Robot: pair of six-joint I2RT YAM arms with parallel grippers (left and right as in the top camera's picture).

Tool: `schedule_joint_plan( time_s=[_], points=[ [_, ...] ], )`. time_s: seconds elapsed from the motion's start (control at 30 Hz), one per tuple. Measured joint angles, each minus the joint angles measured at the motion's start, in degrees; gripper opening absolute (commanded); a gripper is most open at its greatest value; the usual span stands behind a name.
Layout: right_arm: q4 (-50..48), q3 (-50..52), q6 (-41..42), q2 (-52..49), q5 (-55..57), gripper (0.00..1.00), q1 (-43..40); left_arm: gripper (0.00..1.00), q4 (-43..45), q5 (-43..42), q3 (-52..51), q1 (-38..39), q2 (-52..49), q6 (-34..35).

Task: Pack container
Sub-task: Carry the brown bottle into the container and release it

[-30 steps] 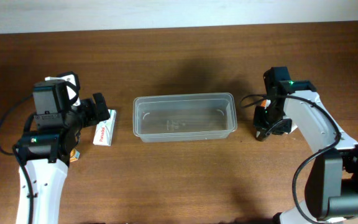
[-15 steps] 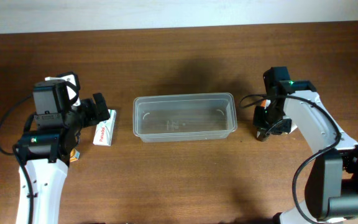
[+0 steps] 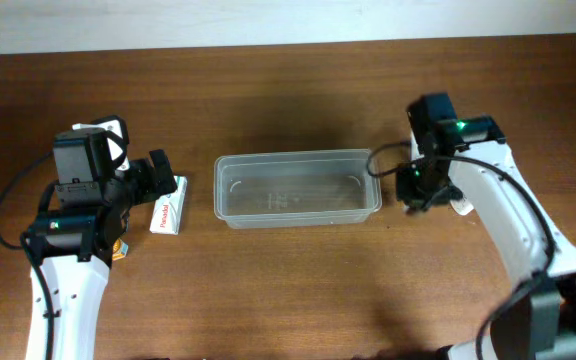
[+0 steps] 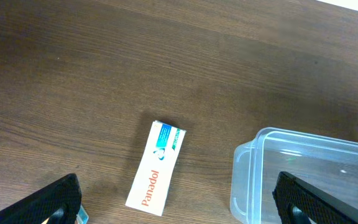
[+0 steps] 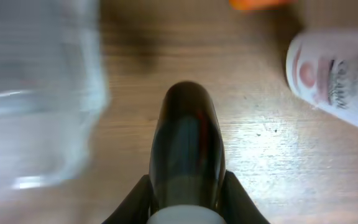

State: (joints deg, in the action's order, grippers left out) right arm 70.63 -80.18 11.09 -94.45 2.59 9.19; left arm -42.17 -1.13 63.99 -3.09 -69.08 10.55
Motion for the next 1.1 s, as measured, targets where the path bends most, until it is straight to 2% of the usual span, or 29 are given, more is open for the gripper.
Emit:
schedule_joint_plan(
  time_s=[0.13,0.27,0.5,1.1],
  points=[
    [3.54,-8.94,-0.79,1.64,0.00,0.22,4.57,0.99,-0.07,0.00,0.00,0.00,0.00,0.00],
    [2.84,-14.27,-0.81,2.05,-0.02,0.23,7.63,0.99,-0.09,0.00,0.00,0.00,0.00,0.00],
    [1.75,-14.86,-0.57,0.26,-0.85,0.23,9.18,0.99,-0.09,0.00,0.00,0.00,-0.04,0.00],
    [-3.98,-14.86,-0.52,-17.27,-3.10,0.23,9.18,1.00,-0.09,0.00,0.00,0.00,-0.04,0.00]
  ],
)
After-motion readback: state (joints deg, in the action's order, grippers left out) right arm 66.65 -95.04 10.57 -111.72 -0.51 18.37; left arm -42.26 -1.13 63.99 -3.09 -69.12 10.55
